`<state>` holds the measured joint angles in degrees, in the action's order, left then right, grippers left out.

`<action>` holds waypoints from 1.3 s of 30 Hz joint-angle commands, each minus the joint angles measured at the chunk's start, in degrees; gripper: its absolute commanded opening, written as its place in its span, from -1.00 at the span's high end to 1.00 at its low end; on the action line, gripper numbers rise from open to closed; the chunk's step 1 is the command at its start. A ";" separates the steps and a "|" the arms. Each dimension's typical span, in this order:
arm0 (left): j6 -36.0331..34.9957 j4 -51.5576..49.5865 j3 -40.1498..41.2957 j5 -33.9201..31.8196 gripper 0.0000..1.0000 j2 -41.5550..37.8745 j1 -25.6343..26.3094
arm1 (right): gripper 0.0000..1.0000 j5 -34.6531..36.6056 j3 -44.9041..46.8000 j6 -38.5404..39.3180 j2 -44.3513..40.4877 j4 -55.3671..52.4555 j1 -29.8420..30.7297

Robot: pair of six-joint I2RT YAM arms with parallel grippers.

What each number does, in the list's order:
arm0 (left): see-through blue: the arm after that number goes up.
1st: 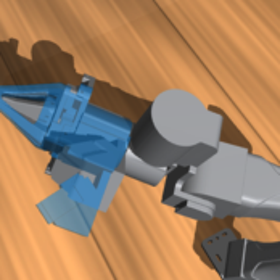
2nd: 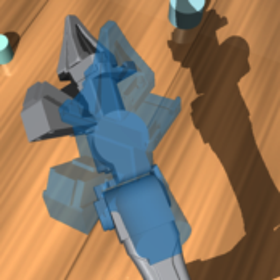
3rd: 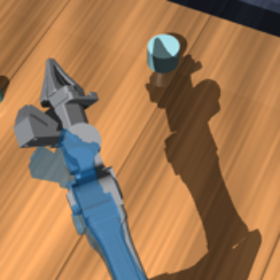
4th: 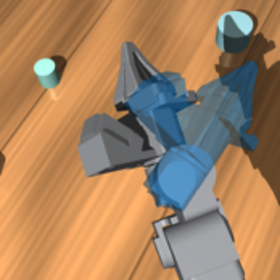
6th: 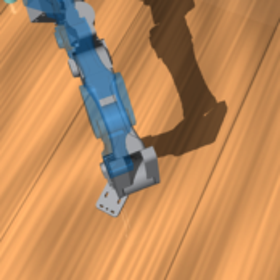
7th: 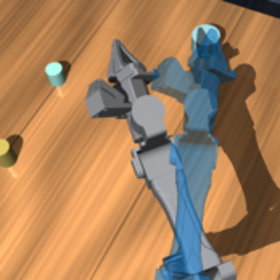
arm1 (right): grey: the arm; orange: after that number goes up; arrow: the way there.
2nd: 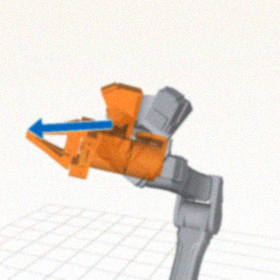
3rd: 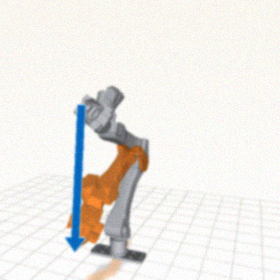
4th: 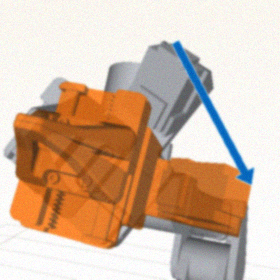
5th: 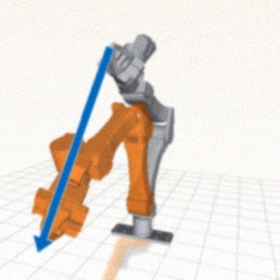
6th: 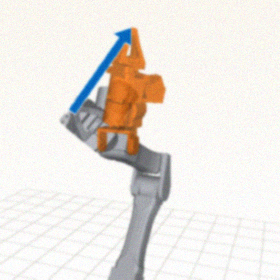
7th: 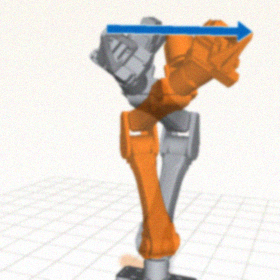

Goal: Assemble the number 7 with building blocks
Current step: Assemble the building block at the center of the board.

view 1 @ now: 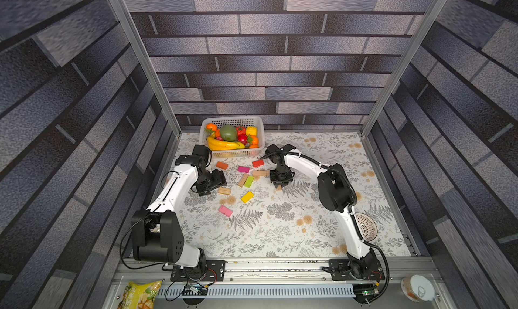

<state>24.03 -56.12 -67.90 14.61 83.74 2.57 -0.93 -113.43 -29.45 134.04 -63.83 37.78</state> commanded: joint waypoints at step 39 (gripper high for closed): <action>0.05 -0.78 1.72 -1.34 -0.67 -2.97 0.24 | 0.36 0.58 2.76 -0.01 0.45 2.28 -0.95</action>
<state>24.08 -56.12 -66.81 14.37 82.52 2.59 0.54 -110.83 -29.47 133.38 -62.02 37.19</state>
